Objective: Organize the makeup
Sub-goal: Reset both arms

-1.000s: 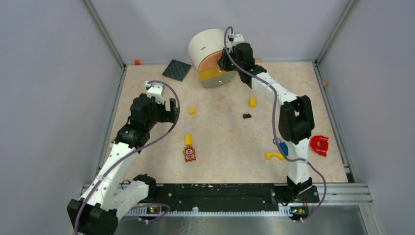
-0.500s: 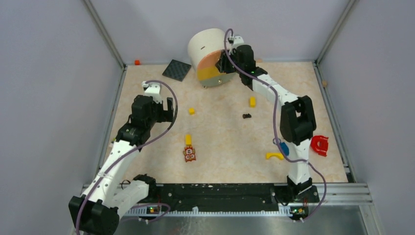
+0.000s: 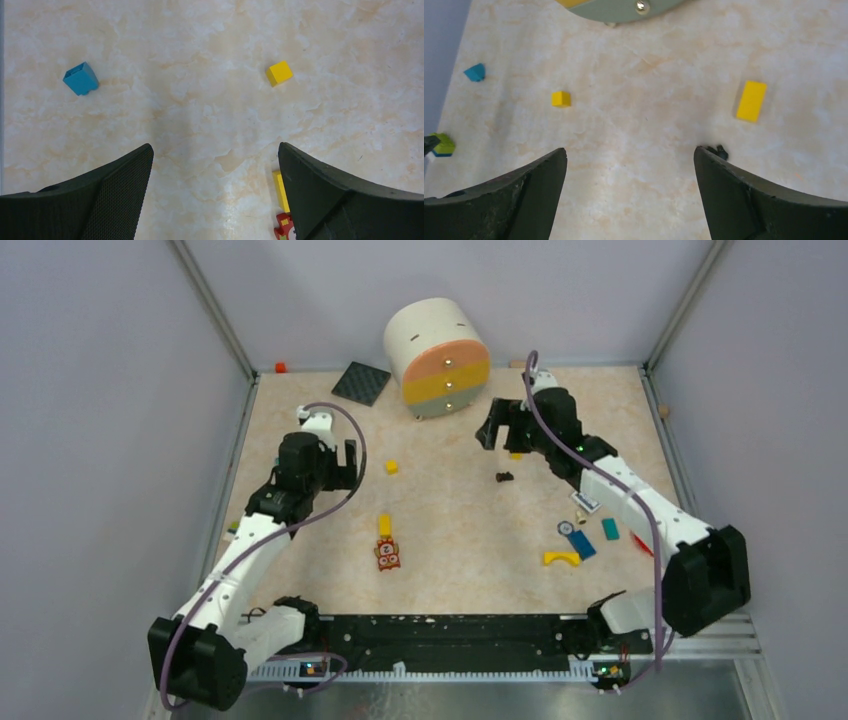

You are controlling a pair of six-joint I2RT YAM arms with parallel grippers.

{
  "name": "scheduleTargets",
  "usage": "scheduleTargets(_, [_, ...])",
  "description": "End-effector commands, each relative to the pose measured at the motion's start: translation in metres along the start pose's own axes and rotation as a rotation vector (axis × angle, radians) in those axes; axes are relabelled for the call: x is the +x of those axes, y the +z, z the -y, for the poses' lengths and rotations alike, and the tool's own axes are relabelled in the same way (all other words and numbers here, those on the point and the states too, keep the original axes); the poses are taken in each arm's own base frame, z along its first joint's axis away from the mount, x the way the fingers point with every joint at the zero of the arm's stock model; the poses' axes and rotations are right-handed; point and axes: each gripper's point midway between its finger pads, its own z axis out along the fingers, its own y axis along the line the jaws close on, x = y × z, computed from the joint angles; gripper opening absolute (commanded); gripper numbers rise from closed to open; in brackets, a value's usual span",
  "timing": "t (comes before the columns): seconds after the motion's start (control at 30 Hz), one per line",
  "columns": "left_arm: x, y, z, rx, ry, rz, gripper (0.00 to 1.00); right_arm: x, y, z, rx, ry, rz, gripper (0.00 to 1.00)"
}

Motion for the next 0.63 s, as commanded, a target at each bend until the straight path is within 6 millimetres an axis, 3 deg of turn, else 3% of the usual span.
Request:
scheduleTargets(0.0, [-0.014,0.0,0.001,-0.007,-0.036,0.007,0.99,0.033,-0.049,0.046,0.238,0.007,-0.094,0.96])
scheduleTargets(0.1, [-0.016,-0.002,-0.001,-0.027,-0.068,-0.017,0.99,0.041,-0.082,0.075,0.395,-0.033,-0.107,0.96])
scheduleTargets(0.17, [-0.022,-0.005,0.002,-0.021,-0.106,-0.021,0.99,0.035,-0.106,0.084,0.444,-0.064,-0.067,0.96])
scheduleTargets(0.33, [-0.055,-0.016,0.028,0.111,-0.167,0.03,0.99,-0.006,-0.153,0.077,0.433,-0.093,0.133,0.97])
scheduleTargets(0.43, [-0.08,-0.027,0.031,0.127,-0.17,0.076,0.99,-0.033,-0.176,0.065,0.382,-0.119,0.273,0.97])
scheduleTargets(0.53, [-0.1,-0.034,0.031,0.131,-0.154,0.111,0.99,-0.047,-0.189,0.066,0.384,-0.14,0.371,0.97])
scheduleTargets(0.6, [-0.102,-0.033,0.031,0.135,-0.146,0.127,0.99,-0.046,-0.191,0.072,0.407,-0.149,0.402,0.97])
